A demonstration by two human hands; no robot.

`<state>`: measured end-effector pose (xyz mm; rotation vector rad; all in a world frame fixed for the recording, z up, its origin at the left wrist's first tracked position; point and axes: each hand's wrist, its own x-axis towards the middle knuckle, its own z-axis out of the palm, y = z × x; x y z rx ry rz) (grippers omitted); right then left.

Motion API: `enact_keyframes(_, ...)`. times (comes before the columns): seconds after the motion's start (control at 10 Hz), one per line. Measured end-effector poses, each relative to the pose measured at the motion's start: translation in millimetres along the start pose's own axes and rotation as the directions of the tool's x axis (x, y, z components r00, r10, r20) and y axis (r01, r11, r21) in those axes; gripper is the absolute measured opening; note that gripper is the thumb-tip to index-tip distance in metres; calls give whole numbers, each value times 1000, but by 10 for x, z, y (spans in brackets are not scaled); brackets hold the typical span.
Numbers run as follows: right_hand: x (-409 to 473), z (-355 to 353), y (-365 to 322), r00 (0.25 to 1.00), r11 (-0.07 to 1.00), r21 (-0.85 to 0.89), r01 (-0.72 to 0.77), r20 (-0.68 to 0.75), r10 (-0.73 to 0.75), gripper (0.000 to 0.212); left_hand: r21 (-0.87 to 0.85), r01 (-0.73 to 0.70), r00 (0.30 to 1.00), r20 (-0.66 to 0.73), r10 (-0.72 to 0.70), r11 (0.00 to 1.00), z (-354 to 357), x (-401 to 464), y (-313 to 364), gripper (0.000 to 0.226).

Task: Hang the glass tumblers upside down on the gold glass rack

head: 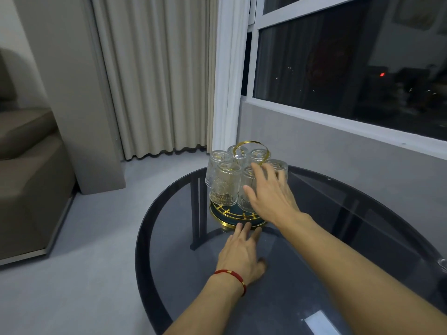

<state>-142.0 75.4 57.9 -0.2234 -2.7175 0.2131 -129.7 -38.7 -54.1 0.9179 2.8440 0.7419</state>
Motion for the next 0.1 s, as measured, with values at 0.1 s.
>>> enact_keyframes(0.1, -176, -48, 78, 1000, 988, 156, 18, -20, -15, 65, -28, -6, 999, -35, 5, 1000, -142, -68, 54, 66)
